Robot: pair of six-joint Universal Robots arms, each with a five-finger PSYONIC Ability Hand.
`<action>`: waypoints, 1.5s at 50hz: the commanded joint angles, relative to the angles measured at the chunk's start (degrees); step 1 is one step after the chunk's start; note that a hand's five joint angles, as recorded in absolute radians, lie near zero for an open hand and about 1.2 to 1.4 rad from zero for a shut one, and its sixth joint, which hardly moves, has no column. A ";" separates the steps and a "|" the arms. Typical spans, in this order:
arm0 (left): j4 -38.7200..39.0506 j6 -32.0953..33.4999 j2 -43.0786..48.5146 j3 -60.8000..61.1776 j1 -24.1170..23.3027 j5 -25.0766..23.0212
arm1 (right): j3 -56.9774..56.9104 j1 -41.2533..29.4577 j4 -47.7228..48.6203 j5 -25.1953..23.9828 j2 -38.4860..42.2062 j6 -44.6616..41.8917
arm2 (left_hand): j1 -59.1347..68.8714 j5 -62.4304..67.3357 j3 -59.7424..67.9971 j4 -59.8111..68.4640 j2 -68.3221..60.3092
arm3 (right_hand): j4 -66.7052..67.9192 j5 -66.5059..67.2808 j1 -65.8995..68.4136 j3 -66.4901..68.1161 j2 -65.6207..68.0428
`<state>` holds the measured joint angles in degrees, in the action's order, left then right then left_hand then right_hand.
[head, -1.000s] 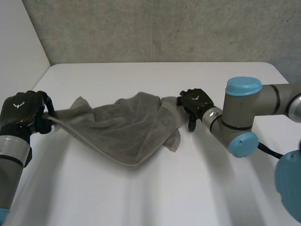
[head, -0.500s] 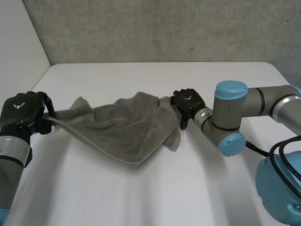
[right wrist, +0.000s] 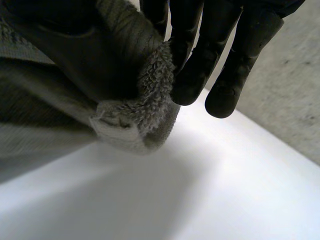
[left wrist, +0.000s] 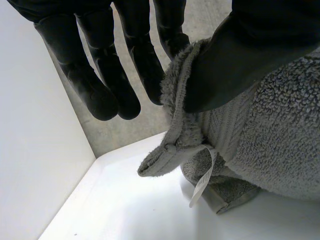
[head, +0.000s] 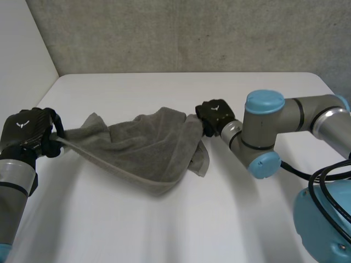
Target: Fold the towel.
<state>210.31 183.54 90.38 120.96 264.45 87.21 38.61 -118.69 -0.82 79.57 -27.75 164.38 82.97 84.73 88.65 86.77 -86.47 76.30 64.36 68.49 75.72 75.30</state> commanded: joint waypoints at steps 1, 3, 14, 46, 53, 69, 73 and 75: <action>-0.17 -0.20 -0.55 -1.08 -0.08 0.16 | 0.86 0.48 -1.47 0.68 -8.02 -0.47 | -2.97 -14.73 -8.65 -6.77 6.47 | 3.70 5.64 11.51 4.28 4.70; -0.43 -0.46 -1.60 -2.83 -0.17 0.24 | 0.86 1.35 -5.75 0.41 -14.23 -0.82 | -2.97 -14.73 -8.65 -6.77 6.47 | 3.70 5.64 11.51 4.28 4.70; -13.76 -5.90 -11.44 -15.12 -1.66 0.33 | 0.94 6.63 -27.11 0.14 -36.30 -15.47 | -2.97 -14.73 -8.65 -6.77 6.47 | 3.70 5.64 11.51 4.28 4.70; -39.47 13.96 21.42 -61.50 -10.01 1.30 | -14.45 7.87 -33.32 6.64 -19.82 -36.52 | -2.97 -14.73 -8.65 -6.77 6.47 | 3.70 5.64 11.51 4.28 4.70; -16.60 4.99 19.40 -69.72 -12.56 6.75 | -27.72 8.47 -7.22 12.36 -22.06 -15.88 | -2.97 -14.73 -8.65 -6.77 6.47 | 3.70 5.64 11.51 4.28 4.70; 1.14 0.95 16.14 -44.27 -9.40 8.34 | 3.72 11.90 -4.36 2.17 -32.54 -13.56 | -2.97 -14.73 -8.65 -6.77 6.47 | 3.70 5.64 11.51 4.28 4.70; 5.27 1.03 17.98 -33.99 -8.60 5.35 | 13.39 12.08 -4.45 2.26 -32.11 -16.37 | -2.97 -14.73 -8.65 -6.77 6.47 | 3.70 5.64 11.51 4.28 4.70; 7.11 1.12 18.77 -30.56 -8.60 4.30 | 17.17 12.08 -4.28 2.00 -31.85 -16.90 | -2.97 -14.73 -8.65 -6.77 6.47 | 3.70 5.64 11.51 4.28 4.70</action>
<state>212.73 184.45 106.94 78.56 255.00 94.86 43.62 -106.71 -5.01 81.82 -60.34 150.47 82.97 85.15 88.81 86.78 -86.47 76.32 64.94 68.87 76.05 76.36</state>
